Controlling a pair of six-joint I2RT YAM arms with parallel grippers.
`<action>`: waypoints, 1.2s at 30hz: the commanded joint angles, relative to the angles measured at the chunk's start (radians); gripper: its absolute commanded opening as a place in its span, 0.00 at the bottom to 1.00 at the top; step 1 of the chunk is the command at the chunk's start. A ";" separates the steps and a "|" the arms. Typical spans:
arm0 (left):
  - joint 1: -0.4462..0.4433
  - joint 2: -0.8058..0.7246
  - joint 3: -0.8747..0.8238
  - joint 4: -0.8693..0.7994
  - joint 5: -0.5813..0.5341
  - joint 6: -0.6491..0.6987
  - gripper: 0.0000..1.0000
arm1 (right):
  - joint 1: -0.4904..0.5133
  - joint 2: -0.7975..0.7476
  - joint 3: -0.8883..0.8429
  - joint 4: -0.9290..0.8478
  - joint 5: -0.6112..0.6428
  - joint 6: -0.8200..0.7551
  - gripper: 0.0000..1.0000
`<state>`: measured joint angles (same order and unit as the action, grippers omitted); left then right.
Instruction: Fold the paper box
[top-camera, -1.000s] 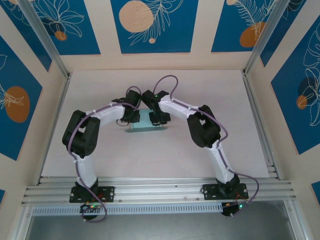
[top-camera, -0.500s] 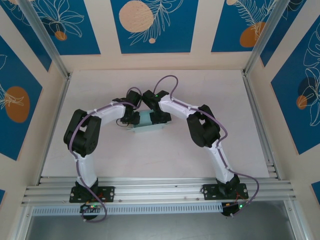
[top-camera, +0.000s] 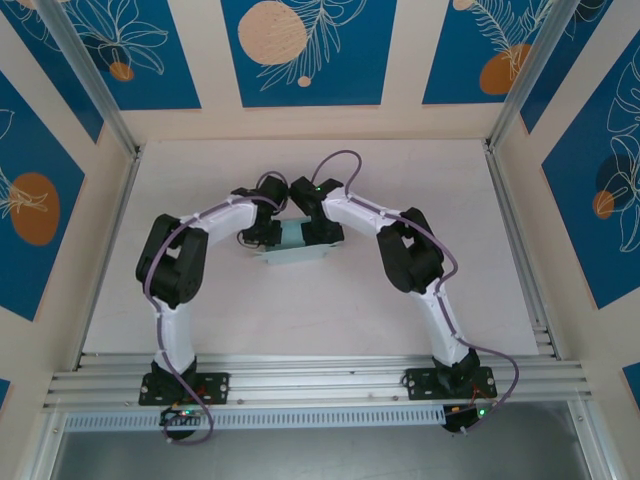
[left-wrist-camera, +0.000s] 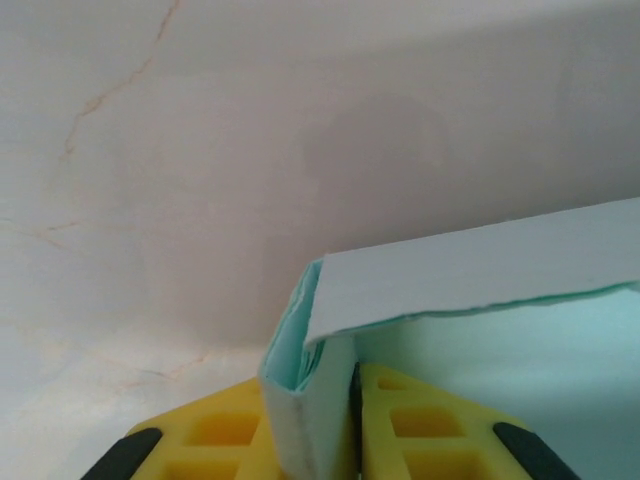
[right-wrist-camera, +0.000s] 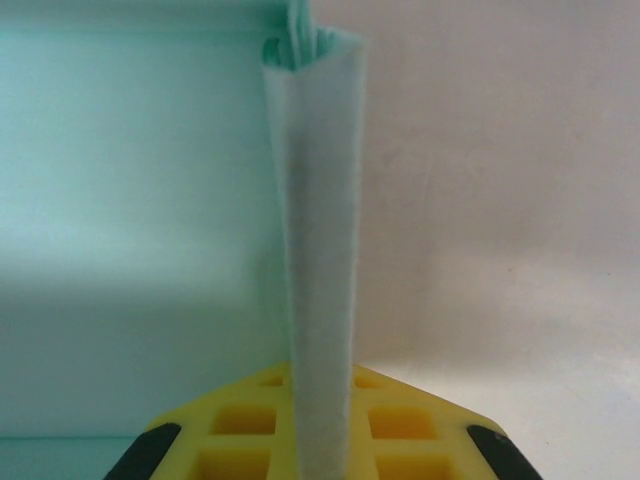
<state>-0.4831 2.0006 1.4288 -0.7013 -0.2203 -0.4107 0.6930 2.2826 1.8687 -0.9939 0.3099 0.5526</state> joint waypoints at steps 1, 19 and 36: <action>-0.056 0.085 0.018 -0.268 -0.346 0.033 0.18 | 0.011 0.015 -0.055 -0.083 0.140 -0.005 0.12; -0.071 0.062 -0.041 -0.135 -0.258 0.042 0.32 | 0.019 -0.011 -0.102 -0.045 0.112 0.004 0.12; -0.056 -0.256 -0.062 0.046 -0.067 0.026 0.67 | 0.040 -0.005 -0.067 0.005 0.116 -0.135 0.12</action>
<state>-0.5110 1.8236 1.3842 -0.6899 -0.3000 -0.3954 0.7143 2.2456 1.8053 -0.9562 0.3798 0.4873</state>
